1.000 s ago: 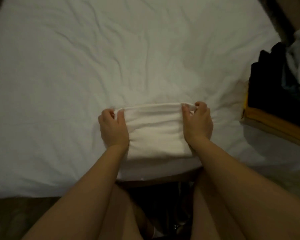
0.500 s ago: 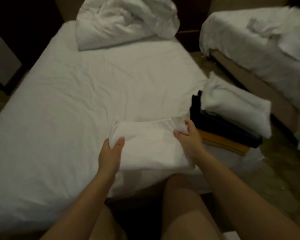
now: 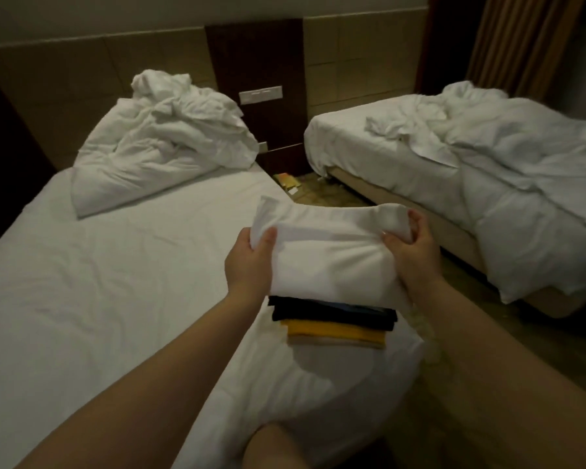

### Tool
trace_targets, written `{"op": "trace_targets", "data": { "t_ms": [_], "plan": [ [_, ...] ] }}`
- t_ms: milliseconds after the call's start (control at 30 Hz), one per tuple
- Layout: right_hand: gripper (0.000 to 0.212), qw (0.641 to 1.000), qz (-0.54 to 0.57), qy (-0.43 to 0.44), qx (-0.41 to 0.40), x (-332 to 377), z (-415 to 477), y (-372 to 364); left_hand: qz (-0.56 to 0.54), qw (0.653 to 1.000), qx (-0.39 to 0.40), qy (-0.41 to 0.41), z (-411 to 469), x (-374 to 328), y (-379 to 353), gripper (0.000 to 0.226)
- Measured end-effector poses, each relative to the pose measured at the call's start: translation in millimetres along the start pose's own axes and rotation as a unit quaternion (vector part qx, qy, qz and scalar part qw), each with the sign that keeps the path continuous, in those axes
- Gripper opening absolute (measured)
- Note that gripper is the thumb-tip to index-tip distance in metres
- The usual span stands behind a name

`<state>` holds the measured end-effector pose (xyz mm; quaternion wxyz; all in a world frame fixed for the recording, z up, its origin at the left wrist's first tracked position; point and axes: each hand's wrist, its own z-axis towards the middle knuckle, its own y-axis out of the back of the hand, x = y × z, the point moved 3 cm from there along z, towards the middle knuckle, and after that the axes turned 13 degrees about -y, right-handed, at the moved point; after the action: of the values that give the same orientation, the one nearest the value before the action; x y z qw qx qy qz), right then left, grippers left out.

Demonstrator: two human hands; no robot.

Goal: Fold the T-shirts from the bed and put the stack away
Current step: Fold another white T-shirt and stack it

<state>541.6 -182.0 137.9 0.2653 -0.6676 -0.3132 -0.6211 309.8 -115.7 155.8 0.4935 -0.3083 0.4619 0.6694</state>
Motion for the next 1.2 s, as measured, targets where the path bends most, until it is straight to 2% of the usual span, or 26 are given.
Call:
{"op": "trace_targets", "data": {
  "t_ms": [100,233,500,700,767,867,933,1000,1100,1200],
  "plan": [
    [0.043,1.0,-0.013,-0.016,-0.017,-6.7,31.8,11.1,0.031,0.999,0.025,-0.011,20.5,1.2,-33.6,0.024],
    [0.045,0.997,-0.055,-0.046,-0.015,-34.1,72.4,4.2,0.06,0.997,0.037,0.018,40.6,31.8,-63.0,0.028],
    [0.044,0.981,-0.163,-0.108,-0.002,-114.1,108.1,-36.5,0.125,0.986,0.062,0.095,51.6,105.0,-86.8,0.038],
    [0.044,0.968,-0.23,-0.102,-0.01,-121.9,126.9,-51.1,0.184,0.973,0.087,0.109,73.1,116.9,-96.9,0.05],
    [0.048,0.956,-0.278,-0.091,-0.021,-121.7,130.4,-51.5,0.235,0.963,0.101,0.083,78.0,110.2,-100.0,0.049],
    [0.065,0.916,-0.393,-0.051,-0.059,-116.7,133.0,-50.2,0.346,0.932,0.093,-0.055,83.7,83.1,-101.8,0.042],
    [0.071,0.893,-0.445,-0.024,-0.06,-111.3,131.9,-50.3,0.418,0.882,0.126,-0.175,80.3,63.0,-108.8,0.044],
    [0.068,0.871,-0.488,0.013,-0.055,-105.3,132.7,-50.8,0.461,0.828,0.206,-0.244,73.4,53.4,-124.7,0.039],
    [0.057,0.848,-0.517,0.11,-0.04,-87.7,138.2,-64.1,0.477,0.792,0.309,-0.222,66.3,62.8,-142.2,0.044],
    [0.052,0.834,-0.524,0.172,0.017,-79.8,145.7,-94.0,0.467,0.796,0.328,-0.2,72.2,82.5,-144.8,0.048]
  ]
}}
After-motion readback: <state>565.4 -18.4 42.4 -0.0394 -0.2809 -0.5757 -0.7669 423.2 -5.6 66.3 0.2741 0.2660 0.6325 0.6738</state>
